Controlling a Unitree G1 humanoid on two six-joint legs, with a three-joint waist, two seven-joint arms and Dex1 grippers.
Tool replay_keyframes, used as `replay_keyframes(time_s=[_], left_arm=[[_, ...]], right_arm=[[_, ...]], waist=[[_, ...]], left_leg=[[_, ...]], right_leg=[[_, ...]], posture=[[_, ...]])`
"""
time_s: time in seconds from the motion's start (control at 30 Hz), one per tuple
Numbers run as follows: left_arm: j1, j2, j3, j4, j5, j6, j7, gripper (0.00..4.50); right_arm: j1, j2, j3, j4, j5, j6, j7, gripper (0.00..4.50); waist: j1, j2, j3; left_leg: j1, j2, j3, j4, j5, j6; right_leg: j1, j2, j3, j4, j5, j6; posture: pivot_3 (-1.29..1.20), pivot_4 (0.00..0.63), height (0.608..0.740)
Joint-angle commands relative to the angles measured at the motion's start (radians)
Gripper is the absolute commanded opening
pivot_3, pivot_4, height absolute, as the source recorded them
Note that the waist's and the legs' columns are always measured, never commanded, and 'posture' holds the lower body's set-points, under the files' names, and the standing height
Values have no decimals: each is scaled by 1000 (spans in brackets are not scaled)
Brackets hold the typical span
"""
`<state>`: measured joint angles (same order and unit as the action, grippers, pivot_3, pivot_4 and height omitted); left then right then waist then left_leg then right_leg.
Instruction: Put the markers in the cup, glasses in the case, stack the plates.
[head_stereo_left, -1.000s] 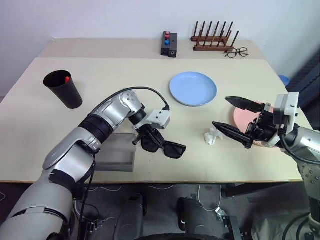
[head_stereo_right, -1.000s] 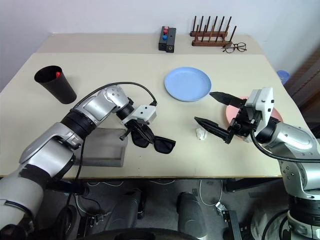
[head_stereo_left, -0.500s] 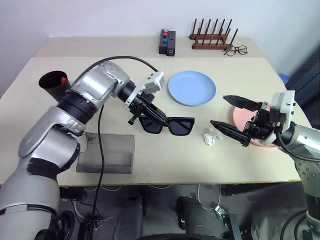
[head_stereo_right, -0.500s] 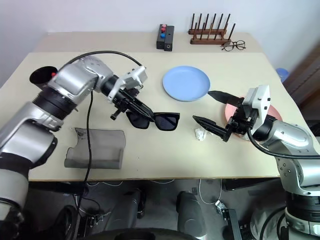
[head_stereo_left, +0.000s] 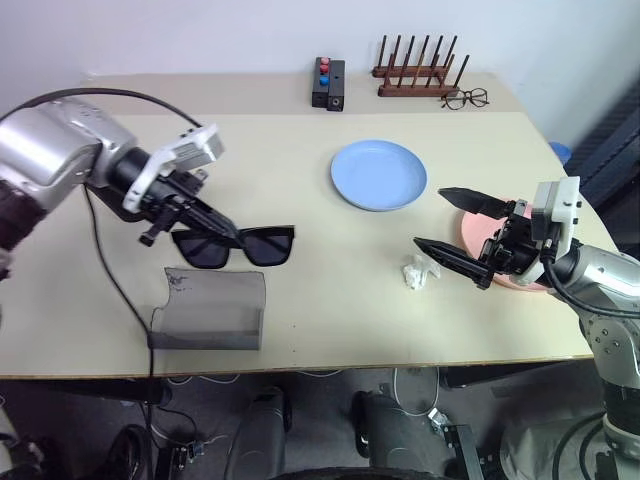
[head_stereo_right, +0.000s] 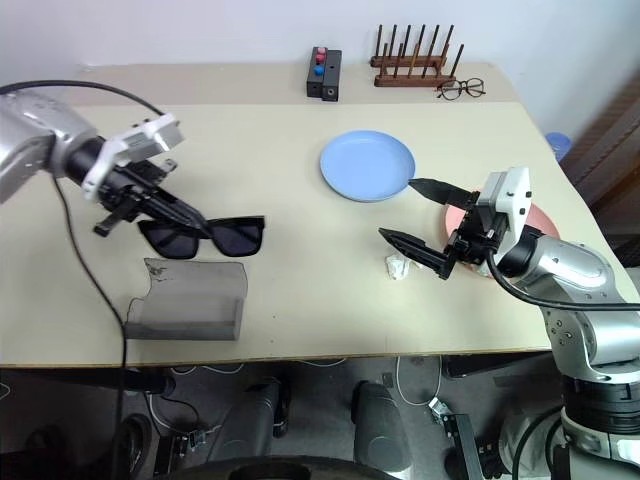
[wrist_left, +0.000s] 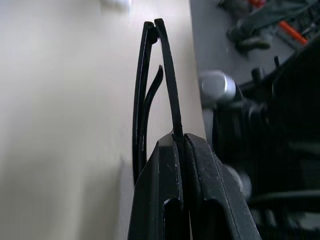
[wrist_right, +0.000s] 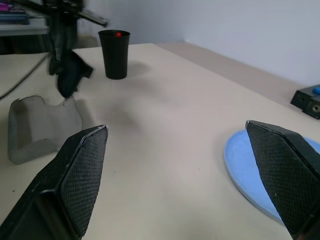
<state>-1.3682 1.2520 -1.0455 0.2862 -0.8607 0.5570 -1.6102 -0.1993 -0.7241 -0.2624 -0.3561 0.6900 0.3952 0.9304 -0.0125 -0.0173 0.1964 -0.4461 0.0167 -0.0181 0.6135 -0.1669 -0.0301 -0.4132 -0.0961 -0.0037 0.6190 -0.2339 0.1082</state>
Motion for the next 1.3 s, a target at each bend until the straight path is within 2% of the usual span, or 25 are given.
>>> replay_keyframes(time_s=[0.03, 0.23, 0.33, 0.5, 0.83, 1.1, 1.3], left_arm=[[34, 82, -52, -45, -6, -53, -4, 5], [168, 103, -53, -4, 98, -257, -4, 5], [269, 80, 2, 6, 68, -347, -4, 5], [349, 53, 57, 8, 57, -427, -4, 5], [399, 38, 44, 27, 85, -532, -4, 5], [422, 15, 55, 32, 100, -504, -4, 5], [434, -13, 37, 99, 185, -551, -4, 5]], right_arm=[[-11, 6, -7, -7, 5, -18, 6, 4500], [-27, 3, 3, 3, 6, -19, 14, 4500], [-32, 1, 6, 6, 1, -20, 19, 4500], [-31, -5, 2, 2, 3, -14, 21, 4500], [-9, -22, -23, -19, 9, -3, 15, 4500], [-14, -23, -25, -15, 11, 3, 15, 4500], [-26, -23, -20, -7, 7, 3, 15, 4500]], waist=[[1, 0, 0], [6, 0, 0], [5, 0, 0], [8, -1, 0], [4, 0, 0], [5, -1, 0], [4, 0, 0]], left_leg=[[0, 0, 0, 0, 0, 0], [0, 0, 1, 2, 0, 0], [0, 0, 1, 1, 0, 0], [0, 0, 1, 2, 0, 0], [0, 0, 2, 1, 0, 0], [0, 0, 2, 1, 0, 0], [0, 0, 2, 1, 0, 0]], right_leg=[[0, 0, 0, 0, 0, 0], [1, -1, 0, 0, 0, 0], [1, -1, 0, -1, 0, 0], [0, -1, 0, 0, 0, 0], [0, -1, 0, 0, 0, 0], [1, -1, 0, 0, 0, 0], [1, -1, 0, 0, 0, 0]], posture=[[0, 150, 740], [0, 150, 740], [0, 150, 740], [0, 150, 740], [0, 150, 740], [0, 150, 740], [0, 150, 740]])
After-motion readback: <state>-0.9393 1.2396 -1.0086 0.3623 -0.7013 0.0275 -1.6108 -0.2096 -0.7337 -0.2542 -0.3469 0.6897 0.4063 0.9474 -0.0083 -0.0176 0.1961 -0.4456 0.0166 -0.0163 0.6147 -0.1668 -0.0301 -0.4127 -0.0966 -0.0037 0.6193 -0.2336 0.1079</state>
